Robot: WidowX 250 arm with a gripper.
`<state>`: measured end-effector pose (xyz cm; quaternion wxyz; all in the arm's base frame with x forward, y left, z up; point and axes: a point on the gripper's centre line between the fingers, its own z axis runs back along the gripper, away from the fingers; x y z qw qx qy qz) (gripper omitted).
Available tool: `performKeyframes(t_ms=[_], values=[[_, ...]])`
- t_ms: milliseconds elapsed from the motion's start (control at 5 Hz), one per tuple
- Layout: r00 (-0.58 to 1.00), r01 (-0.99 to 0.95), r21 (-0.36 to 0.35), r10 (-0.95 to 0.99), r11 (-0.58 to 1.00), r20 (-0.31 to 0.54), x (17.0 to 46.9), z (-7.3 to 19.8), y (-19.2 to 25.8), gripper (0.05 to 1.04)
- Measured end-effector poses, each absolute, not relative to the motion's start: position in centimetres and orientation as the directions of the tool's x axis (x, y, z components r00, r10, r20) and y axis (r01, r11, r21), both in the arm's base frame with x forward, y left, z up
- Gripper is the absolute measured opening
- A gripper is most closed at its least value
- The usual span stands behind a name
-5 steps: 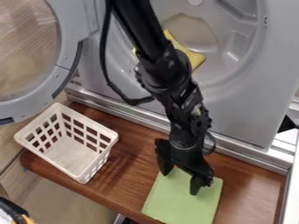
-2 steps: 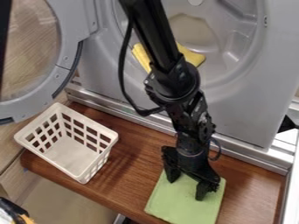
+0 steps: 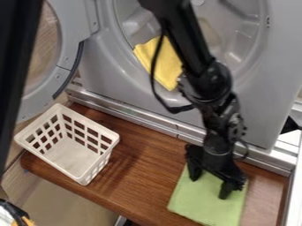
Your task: Move the green cloth to the right side of the table
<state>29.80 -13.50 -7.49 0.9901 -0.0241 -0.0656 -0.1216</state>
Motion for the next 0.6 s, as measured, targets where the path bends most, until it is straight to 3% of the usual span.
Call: performKeyframes(t_ms=[600], values=[[0.988,0.12,-0.019,-0.118,0.993,0.095,32.4,-7.6,-17.4,1.001]])
